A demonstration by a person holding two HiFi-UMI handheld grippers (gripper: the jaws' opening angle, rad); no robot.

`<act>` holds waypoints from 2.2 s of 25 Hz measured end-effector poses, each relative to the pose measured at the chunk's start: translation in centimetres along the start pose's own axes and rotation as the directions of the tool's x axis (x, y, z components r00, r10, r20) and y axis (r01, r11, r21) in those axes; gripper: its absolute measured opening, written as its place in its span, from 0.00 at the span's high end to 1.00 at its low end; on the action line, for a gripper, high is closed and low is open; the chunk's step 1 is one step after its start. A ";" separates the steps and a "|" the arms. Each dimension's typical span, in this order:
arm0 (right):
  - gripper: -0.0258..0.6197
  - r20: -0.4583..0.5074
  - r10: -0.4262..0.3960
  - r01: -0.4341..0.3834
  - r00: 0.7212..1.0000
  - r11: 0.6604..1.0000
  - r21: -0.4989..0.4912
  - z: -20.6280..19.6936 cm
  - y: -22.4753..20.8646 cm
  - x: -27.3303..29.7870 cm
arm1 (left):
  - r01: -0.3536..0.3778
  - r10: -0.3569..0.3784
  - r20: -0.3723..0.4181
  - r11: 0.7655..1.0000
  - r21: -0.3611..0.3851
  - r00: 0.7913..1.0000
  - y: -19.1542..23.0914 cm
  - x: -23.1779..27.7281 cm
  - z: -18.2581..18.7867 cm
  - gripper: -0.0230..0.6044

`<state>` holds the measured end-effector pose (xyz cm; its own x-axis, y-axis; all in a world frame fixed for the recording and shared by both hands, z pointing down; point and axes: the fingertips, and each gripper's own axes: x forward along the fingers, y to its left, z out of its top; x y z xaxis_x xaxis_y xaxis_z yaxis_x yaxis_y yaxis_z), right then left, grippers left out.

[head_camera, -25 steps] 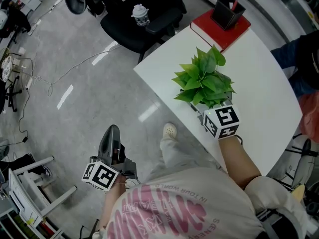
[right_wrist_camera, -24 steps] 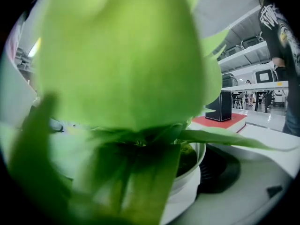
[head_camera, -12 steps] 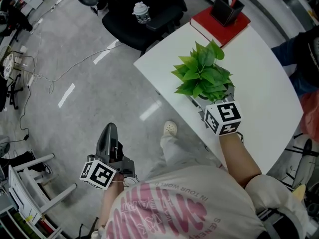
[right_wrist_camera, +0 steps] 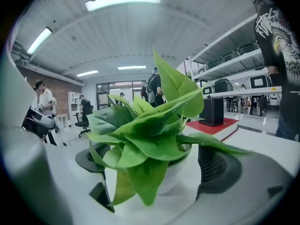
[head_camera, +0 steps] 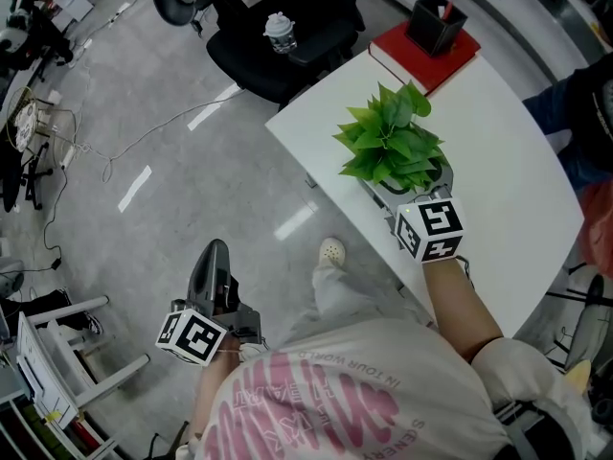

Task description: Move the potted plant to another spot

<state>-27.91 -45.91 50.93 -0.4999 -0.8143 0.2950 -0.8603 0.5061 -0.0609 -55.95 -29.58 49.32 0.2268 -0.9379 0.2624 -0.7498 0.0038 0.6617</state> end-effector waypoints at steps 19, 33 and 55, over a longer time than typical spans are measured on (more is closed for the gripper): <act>0.06 0.005 -0.059 0.060 0.998 0.998 -0.032 0.0 1.4 -7.5 | 0.059 -0.059 0.065 0.998 0.007 0.996 -3.3 -6.3 -0.9 0.92; 0.21 0.051 -0.088 0.090 0.995 0.995 -0.046 1.7 2.8 -15.9 | 0.151 -0.152 0.114 0.988 0.019 0.982 -7.8 -11.3 -2.3 0.92; 0.76 0.218 -0.056 0.035 0.974 0.995 0.097 5.8 2.1 -28.5 | 0.233 -0.238 0.126 0.971 0.054 0.963 -15.6 -14.5 -5.5 0.92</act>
<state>-16.06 -23.33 36.84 -0.4607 -0.8837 0.0827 -0.8831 0.4471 -0.1424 -44.14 -14.14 39.07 0.3186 -0.9479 0.0068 -0.7085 -0.2333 0.6660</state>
